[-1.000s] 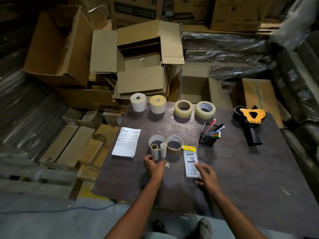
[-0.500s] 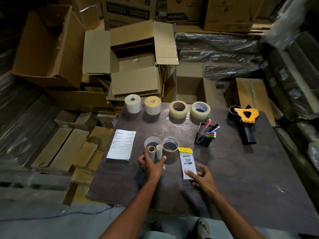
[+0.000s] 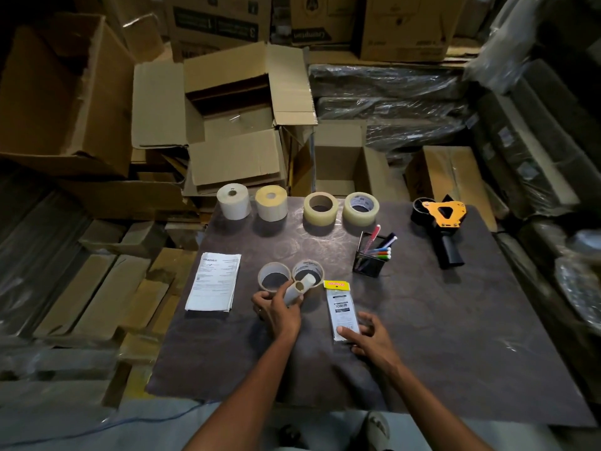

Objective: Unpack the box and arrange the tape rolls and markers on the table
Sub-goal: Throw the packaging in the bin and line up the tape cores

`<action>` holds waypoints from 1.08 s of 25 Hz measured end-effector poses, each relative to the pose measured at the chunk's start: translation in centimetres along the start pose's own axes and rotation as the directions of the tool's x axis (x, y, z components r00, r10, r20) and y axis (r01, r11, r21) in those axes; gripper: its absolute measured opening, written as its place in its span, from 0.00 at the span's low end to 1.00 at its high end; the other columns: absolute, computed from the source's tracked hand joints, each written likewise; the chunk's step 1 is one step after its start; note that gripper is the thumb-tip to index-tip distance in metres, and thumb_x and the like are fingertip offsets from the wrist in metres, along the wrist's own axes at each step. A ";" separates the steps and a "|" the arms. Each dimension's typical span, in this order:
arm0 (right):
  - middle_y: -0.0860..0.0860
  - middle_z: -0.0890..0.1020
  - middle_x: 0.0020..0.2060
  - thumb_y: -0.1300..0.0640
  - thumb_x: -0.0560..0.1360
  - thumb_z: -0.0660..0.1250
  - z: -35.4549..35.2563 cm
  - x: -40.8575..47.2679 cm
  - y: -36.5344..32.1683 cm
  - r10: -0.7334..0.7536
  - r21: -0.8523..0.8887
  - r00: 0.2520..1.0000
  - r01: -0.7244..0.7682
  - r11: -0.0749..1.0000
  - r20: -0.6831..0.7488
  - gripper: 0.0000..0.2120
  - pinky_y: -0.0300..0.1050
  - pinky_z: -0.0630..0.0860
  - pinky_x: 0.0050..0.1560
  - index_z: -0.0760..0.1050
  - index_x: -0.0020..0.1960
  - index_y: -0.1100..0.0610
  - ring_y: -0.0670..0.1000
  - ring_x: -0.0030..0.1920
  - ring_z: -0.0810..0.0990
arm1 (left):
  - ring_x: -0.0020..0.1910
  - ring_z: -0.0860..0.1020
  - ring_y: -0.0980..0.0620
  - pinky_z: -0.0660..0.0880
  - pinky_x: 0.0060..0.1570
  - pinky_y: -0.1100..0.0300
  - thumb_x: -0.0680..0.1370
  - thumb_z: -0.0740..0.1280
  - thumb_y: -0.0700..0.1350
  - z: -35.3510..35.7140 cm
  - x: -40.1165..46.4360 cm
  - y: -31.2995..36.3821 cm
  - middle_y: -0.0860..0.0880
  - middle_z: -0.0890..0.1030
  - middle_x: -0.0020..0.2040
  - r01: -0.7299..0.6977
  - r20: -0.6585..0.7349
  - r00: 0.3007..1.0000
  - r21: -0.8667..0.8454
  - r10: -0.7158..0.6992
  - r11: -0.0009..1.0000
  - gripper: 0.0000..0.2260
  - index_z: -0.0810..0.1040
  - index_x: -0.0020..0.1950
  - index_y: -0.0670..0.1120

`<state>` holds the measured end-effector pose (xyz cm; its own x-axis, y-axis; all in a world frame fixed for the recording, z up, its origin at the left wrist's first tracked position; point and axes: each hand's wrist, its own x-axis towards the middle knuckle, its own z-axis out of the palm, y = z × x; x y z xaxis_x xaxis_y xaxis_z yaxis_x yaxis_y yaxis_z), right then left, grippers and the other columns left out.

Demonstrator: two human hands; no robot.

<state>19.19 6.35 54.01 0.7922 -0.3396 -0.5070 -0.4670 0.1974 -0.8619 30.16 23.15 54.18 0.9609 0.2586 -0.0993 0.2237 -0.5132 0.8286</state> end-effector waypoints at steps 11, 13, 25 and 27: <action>0.55 0.86 0.47 0.65 0.71 0.74 0.1 0.5 0.5 0.010 -0.012 0.999 -0.010 1.000 -0.040 0.19 0.42 0.77 0.33 0.72 0.59 0.57 0.53 0.41 0.84 | 0.71 0.58 0.42 0.71 0.59 0.44 0.71 0.72 0.46 0.7 -0.7 0.4 0.47 0.54 0.73 -0.131 0.122 0.989 0.420 0.087 0.898 0.13 0.78 0.52 0.60; 0.56 0.85 0.46 0.66 0.72 0.73 0.1 0.5 0.6 0.013 -0.014 0.999 -0.014 1.000 -0.050 0.18 0.40 0.75 0.29 0.72 0.59 0.59 0.52 0.39 0.83 | 0.74 0.55 0.40 0.67 0.63 0.44 0.73 0.71 0.46 0.4 -0.6 0.9 0.45 0.53 0.75 -0.246 0.210 0.965 0.531 0.156 0.811 0.13 0.77 0.55 0.59; 0.61 0.84 0.36 0.64 0.73 0.73 -1.1 0.1 1.8 -0.005 0.013 0.984 0.007 1.000 -0.179 0.10 0.38 0.71 0.22 0.77 0.53 0.64 0.50 0.25 0.77 | 0.67 0.68 0.44 0.62 0.64 0.46 0.78 0.64 0.47 0.3 -0.8 1.0 0.48 0.74 0.64 -0.666 0.545 0.745 0.642 0.385 0.380 0.12 0.74 0.61 0.50; 0.60 0.85 0.36 0.64 0.73 0.73 -2.2 -0.3 1.8 -0.008 0.027 0.982 0.013 1.000 -0.186 0.09 0.36 0.69 0.21 0.77 0.52 0.63 0.48 0.23 0.76 | 0.66 0.69 0.44 0.61 0.64 0.45 0.78 0.63 0.51 0.4 -1.6 0.6 0.49 0.77 0.61 -0.654 0.540 0.756 0.624 0.370 0.428 0.12 0.73 0.61 0.50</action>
<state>17.25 4.81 52.61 0.7088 -0.5065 -0.4909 -0.4459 0.2175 -0.8683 28.80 22.13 54.65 0.8975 -0.4360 -0.0656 -0.4312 -0.8991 0.0757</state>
